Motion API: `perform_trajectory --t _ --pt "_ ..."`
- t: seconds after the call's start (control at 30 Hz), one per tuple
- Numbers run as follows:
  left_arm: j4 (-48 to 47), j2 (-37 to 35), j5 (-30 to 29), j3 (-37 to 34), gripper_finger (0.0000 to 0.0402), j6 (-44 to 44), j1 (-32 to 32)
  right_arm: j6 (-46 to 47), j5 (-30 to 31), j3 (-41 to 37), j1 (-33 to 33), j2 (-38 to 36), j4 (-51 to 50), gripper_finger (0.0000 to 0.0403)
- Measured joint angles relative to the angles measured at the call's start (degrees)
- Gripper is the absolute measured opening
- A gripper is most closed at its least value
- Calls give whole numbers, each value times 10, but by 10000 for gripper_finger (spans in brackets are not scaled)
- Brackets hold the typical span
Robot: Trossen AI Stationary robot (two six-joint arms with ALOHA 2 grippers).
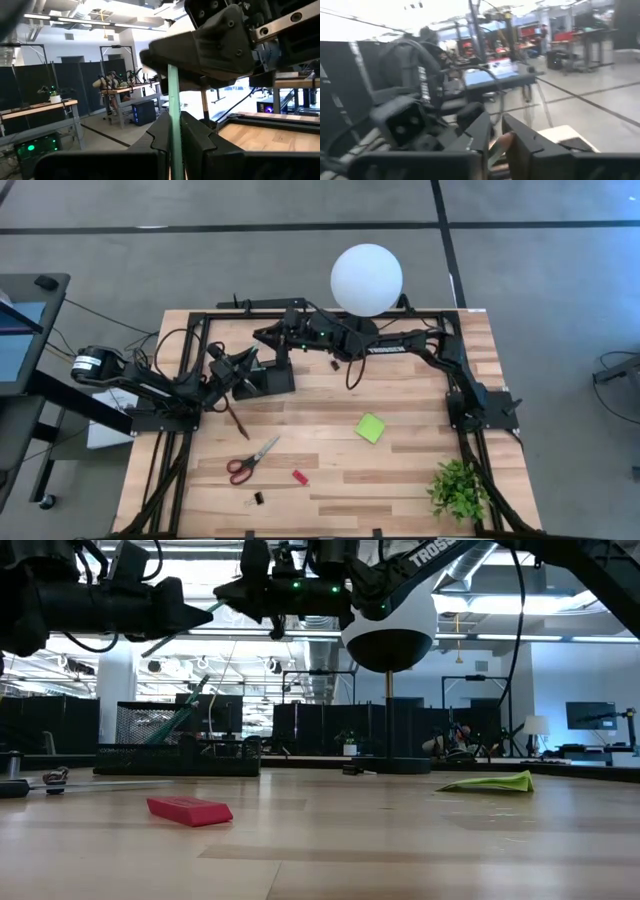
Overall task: Pick and place office supplies into organizer
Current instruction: Put the blue pencil into the black desk organizer
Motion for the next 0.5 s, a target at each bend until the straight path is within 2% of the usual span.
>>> perform_trajectory --t 0.13,0.33,0.5 --pt "-5 1 6 0 13 -2 0 3 -20 0 2 0 15 12" --pt "-3 1 2 0 17 -8 0 -3 -17 0 5 0 16 29" --pt "-1 0 -4 0 35 -11 0 -2 -20 0 4 0 21 11"
